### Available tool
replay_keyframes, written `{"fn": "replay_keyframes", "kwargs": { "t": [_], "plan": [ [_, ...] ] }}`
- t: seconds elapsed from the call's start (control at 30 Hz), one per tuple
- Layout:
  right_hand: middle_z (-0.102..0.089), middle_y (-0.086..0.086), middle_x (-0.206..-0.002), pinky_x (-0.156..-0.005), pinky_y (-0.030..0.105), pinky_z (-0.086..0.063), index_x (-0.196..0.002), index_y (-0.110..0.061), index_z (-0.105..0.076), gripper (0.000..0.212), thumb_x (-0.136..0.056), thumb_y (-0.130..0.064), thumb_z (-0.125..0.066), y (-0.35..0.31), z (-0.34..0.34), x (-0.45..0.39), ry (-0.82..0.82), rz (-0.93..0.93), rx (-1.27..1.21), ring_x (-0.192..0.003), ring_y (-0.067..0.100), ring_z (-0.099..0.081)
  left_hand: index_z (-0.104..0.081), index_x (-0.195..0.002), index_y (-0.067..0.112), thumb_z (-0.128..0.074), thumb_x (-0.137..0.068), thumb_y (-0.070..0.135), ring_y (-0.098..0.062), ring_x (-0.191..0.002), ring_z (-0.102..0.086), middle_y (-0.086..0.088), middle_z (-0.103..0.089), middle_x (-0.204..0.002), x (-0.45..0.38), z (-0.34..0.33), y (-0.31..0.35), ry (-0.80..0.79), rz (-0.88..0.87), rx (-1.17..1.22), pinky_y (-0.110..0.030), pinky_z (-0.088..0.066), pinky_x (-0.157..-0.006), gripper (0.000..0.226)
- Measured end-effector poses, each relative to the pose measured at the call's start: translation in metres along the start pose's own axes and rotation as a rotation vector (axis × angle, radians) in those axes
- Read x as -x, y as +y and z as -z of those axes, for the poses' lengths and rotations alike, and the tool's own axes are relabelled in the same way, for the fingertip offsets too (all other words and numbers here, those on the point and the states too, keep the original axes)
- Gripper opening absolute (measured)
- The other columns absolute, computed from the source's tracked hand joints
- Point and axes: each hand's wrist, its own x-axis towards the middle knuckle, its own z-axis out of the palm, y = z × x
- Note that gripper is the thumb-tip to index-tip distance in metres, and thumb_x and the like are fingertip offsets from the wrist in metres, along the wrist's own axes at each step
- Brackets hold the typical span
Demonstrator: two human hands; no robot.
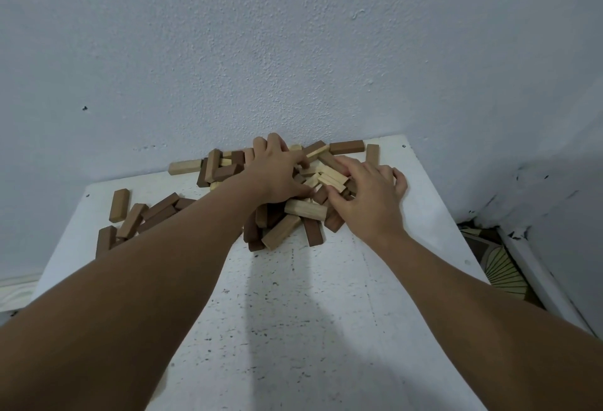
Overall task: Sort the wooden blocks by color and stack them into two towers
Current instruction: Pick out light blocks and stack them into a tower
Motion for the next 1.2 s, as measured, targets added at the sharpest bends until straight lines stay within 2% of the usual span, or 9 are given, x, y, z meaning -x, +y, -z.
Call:
{"fn": "replay_keyframes", "kwargs": {
  "t": [0.1, 0.27, 0.37, 0.53, 0.7, 0.9, 0.97, 1.03, 1.2],
  "plan": [
    [-0.063, -0.017, -0.107, -0.115, 0.046, -0.017, -0.134, -0.038, -0.054, 0.051, -0.086, -0.046, -0.072, 0.0, 0.002, 0.001, 0.014, -0.02, -0.041, -0.117, 0.016, -0.049, -0.059, -0.123, 0.034, -0.072, -0.08, 0.067, -0.029, -0.121, -0.031, -0.004, -0.034, -0.125, -0.002, -0.003, 0.006, 0.025, 0.023, 0.023, -0.044, -0.029, -0.107, 0.055],
    [-0.063, -0.016, -0.106, -0.112, 0.043, -0.02, -0.13, -0.032, -0.054, 0.053, -0.083, -0.044, -0.076, 0.0, 0.002, 0.002, 0.052, -0.035, -0.072, -0.112, 0.017, -0.051, -0.06, -0.121, 0.034, -0.068, -0.084, 0.067, -0.032, -0.125, -0.032, -0.006, -0.035, -0.129, -0.001, -0.005, 0.012, 0.045, 0.054, 0.043, -0.045, -0.026, -0.111, 0.05],
    [-0.063, -0.017, -0.104, -0.11, 0.042, -0.02, -0.128, -0.032, -0.054, 0.051, -0.083, -0.044, -0.076, 0.0, 0.0, 0.001, 0.056, -0.033, -0.083, -0.111, 0.017, -0.051, -0.062, -0.116, 0.035, -0.074, -0.08, 0.066, -0.029, -0.12, -0.031, -0.004, -0.035, -0.126, 0.003, -0.007, 0.011, 0.168, 0.041, 0.048, -0.043, -0.026, -0.107, 0.049],
    [-0.063, -0.018, -0.103, -0.108, 0.041, -0.021, -0.125, -0.03, -0.055, 0.048, -0.084, -0.042, -0.075, 0.001, 0.0, 0.001, 0.073, -0.025, -0.099, -0.11, 0.018, -0.051, -0.077, -0.096, 0.033, -0.072, -0.089, 0.054, -0.029, -0.122, -0.033, 0.0, -0.044, -0.129, 0.008, -0.006, 0.021, 0.259, -0.053, -0.023, -0.04, -0.025, -0.104, 0.023],
    [-0.064, -0.017, -0.102, -0.107, 0.042, -0.024, -0.123, -0.032, -0.053, 0.046, -0.084, -0.042, -0.075, 0.004, -0.001, 0.001, 0.097, -0.037, -0.104, -0.11, 0.017, -0.051, -0.077, -0.102, 0.021, -0.061, -0.095, 0.042, -0.029, -0.122, -0.034, -0.002, -0.047, -0.131, 0.011, -0.011, 0.034, 0.262, -0.034, -0.107, -0.04, -0.027, -0.101, 0.027],
    [-0.064, -0.017, -0.101, -0.108, 0.045, -0.027, -0.121, -0.032, -0.053, 0.048, -0.081, -0.042, -0.077, 0.003, 0.0, -0.003, 0.111, -0.064, -0.154, -0.107, 0.016, -0.054, -0.074, -0.106, 0.028, -0.055, -0.099, 0.054, -0.029, -0.117, -0.046, -0.002, -0.056, -0.119, 0.022, -0.011, 0.022, 0.307, 0.122, 0.065, -0.044, -0.034, -0.102, 0.033],
    [-0.064, -0.017, -0.101, -0.109, 0.046, -0.029, -0.121, -0.032, -0.053, 0.049, -0.08, -0.042, -0.077, 0.0, 0.004, -0.003, 0.113, -0.066, -0.171, -0.107, 0.017, -0.055, -0.073, -0.103, 0.023, -0.055, -0.101, 0.044, -0.025, -0.103, -0.059, -0.001, -0.06, -0.111, 0.035, -0.009, 0.019, 0.318, 0.111, 0.196, -0.044, -0.049, -0.091, 0.027],
    [-0.065, -0.018, -0.102, -0.109, 0.048, -0.03, -0.122, -0.031, -0.055, 0.05, -0.08, -0.042, -0.078, -0.004, 0.011, 0.001, 0.118, -0.073, -0.197, -0.107, 0.017, -0.057, -0.07, -0.098, 0.02, -0.057, -0.102, 0.035, -0.022, -0.091, -0.062, 0.001, -0.06, -0.107, 0.054, -0.006, 0.02, 0.339, 0.115, 0.305, -0.042, -0.055, -0.077, 0.02],
    [-0.065, -0.02, -0.104, -0.107, 0.048, -0.031, -0.12, -0.031, -0.057, 0.049, -0.079, -0.042, -0.08, -0.014, 0.031, 0.036, 0.155, -0.087, -0.273, -0.103, 0.012, -0.058, -0.07, -0.099, 0.019, -0.056, -0.105, 0.029, -0.009, -0.068, -0.06, 0.006, -0.066, -0.078, 0.115, -0.006, 0.034, 0.355, 0.224, 0.476, -0.026, -0.043, -0.056, 0.017]
  ]
}}
